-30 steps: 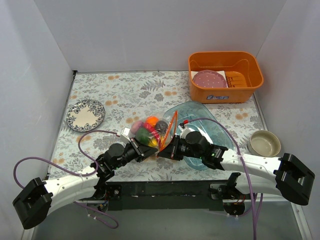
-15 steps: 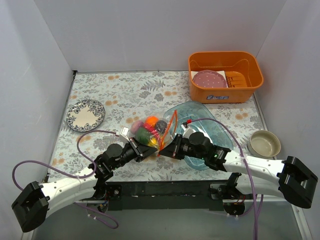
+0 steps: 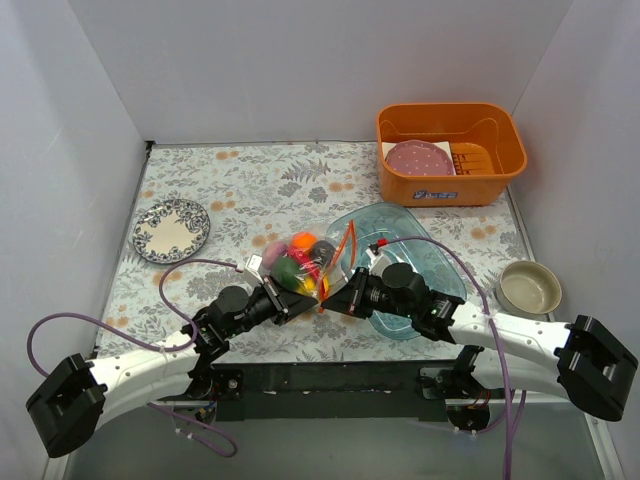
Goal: Place the food in the zip-top bag and seal the zipper
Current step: Zip the zipper food storage bag at the center of the board.
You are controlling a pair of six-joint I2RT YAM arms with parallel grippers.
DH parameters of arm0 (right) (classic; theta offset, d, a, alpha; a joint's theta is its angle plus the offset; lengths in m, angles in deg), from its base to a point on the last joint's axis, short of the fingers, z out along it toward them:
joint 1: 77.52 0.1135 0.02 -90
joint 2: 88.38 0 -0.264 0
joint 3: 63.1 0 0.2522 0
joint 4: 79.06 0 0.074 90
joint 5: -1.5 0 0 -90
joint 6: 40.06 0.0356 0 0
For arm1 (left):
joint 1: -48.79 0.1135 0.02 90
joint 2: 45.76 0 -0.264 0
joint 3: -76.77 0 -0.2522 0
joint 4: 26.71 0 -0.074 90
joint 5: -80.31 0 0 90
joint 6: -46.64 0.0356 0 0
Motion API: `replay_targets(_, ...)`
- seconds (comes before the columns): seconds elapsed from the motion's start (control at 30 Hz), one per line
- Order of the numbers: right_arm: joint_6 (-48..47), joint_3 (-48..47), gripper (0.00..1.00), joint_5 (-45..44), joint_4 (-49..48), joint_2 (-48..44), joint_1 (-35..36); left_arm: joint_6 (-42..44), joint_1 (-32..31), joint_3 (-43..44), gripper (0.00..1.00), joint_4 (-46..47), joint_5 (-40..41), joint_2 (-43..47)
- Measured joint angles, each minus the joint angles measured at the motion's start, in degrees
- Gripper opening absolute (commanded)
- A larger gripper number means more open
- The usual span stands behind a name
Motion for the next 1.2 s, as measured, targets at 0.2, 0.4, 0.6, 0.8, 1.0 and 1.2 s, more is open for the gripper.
replay_targets(0.2, -0.11, 0.0, 0.07, 0.79, 0.37, -0.55, -1.2, 0.09, -0.02, -0.04, 0.33, -1.03, -0.31, 1.11)
replay_targets(0.4, 1.42, 0.35, 0.06, 1.03, -1.42, -0.09, -1.64, 0.04, 0.0, -0.04, 0.35, -1.49, -0.35, 3.45)
replay_targets(0.6, 1.7, 0.35, 0.06, 1.09, -2.32, 0.61, -1.64, 0.04, -0.02, -1.05, 0.36, -0.04, -0.44, 2.73)
replay_targets(0.8, 1.73, 0.35, 0.07, 1.11, -2.73, 0.76, -1.64, 0.04, -0.02, -1.11, 0.34, 1.07, -0.85, 0.83)
replay_targets(1.0, 1.97, 0.35, 0.06, 1.42, -2.97, 1.07, -1.64, 0.02, -0.02, -1.11, 0.18, 3.98, -0.83, -1.36)
replay_targets(1.2, 2.16, 0.35, 0.07, 1.36, -2.99, 1.07, -1.75, 0.09, 0.0, -1.11, 0.12, 6.36, -0.83, -3.65)
